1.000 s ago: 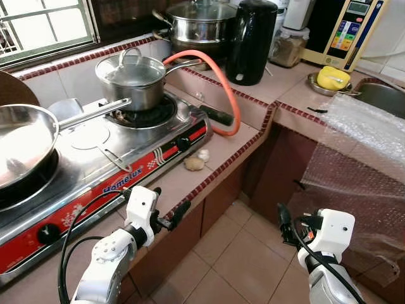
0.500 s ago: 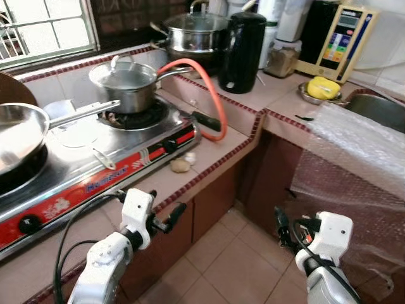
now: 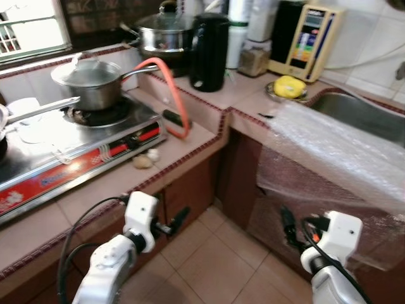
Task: Kitchen organization
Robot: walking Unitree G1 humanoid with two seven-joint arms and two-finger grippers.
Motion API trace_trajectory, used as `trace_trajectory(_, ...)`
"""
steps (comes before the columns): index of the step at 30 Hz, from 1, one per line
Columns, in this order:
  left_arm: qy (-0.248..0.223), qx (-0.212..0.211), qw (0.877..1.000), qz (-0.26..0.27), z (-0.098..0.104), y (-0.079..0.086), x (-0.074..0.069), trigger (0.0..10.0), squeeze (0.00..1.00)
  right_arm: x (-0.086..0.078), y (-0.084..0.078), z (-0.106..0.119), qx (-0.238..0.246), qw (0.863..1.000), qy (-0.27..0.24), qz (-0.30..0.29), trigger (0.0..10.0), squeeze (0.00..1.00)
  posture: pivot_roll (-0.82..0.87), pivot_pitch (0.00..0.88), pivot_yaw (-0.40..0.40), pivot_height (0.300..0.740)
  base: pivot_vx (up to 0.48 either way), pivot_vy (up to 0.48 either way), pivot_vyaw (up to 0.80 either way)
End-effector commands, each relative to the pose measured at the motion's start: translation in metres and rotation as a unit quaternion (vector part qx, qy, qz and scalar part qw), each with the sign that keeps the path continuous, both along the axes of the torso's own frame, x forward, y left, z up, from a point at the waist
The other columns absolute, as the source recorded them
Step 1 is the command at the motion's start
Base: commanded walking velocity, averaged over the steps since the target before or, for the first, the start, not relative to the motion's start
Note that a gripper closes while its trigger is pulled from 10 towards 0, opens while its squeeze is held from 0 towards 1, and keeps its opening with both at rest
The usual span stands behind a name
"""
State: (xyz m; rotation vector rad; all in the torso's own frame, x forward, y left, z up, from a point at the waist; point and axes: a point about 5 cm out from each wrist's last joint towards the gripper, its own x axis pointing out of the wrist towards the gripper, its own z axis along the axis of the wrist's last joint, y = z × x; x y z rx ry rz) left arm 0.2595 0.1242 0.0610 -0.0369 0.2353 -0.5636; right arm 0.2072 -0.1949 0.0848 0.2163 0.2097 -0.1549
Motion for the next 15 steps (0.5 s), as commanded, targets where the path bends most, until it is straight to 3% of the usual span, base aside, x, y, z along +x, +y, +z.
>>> trace_trajectory(1,-0.004,0.014,1.000,0.012,0.001,0.010,0.002,10.0,0.00,0.004,0.007,0.008,0.008,1.000,-0.013,0.011,10.0,0.00,0.06,0.000,-0.037,0.740,0.000,0.000,0.00)
trace_trajectory(5,-0.006,0.004,1.000,0.023,0.003,0.011,0.005,10.0,0.00,0.012,0.006,0.011,0.015,1.000,-0.012,0.005,10.0,0.00,0.07,0.000,-0.035,0.740,0.000,0.000,0.00)
trace_trajectory(7,-0.009,0.003,1.000,0.022,0.004,0.011,0.007,10.0,0.00,0.019,0.010,0.020,-0.017,0.999,-0.021,0.019,10.0,0.00,0.06,0.000,-0.034,0.740,0.000,0.000,0.00)
trace_trajectory(10,-0.009,0.004,1.000,0.022,0.004,0.011,0.007,10.0,0.00,0.022,0.013,0.024,0.006,0.999,-0.034,0.020,10.0,0.00,0.07,0.000,-0.033,0.740,0.000,0.000,0.00)
trace_trajectory(15,-0.010,0.004,1.000,0.020,0.004,0.010,0.009,10.0,0.00,0.020,0.012,0.017,0.002,1.000,-0.016,0.016,10.0,0.00,0.07,0.000,-0.037,0.740,0.000,0.000,0.00)
